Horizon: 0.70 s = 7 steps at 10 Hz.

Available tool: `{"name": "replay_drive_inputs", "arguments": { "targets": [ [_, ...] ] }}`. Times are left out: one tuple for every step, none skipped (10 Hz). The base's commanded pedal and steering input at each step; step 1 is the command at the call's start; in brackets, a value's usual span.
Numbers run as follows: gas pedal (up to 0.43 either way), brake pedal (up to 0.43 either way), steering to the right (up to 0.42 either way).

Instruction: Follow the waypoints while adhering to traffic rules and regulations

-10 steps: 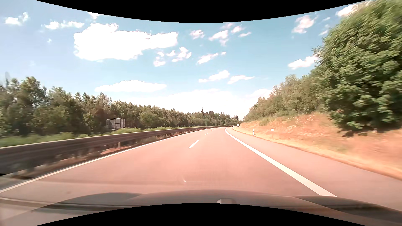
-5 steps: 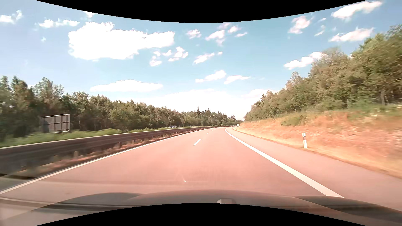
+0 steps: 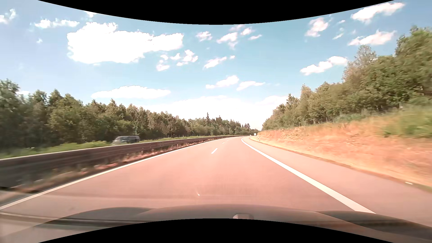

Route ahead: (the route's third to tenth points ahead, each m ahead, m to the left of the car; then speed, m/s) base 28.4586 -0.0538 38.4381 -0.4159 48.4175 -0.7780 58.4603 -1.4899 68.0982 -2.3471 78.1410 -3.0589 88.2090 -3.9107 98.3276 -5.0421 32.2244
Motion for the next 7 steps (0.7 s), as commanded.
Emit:
{"name": "replay_drive_inputs", "arguments": {
  "targets": [
    [0.319,0.0,0.01],
    [0.319,0.0,0.009],
    [0.319,0.0,0.009],
    [0.319,0.0,0.009],
    [0.319,0.0,0.009],
    [0.319,0.0,0.009],
    [0.319,0.0,0.009]
  ]
}}
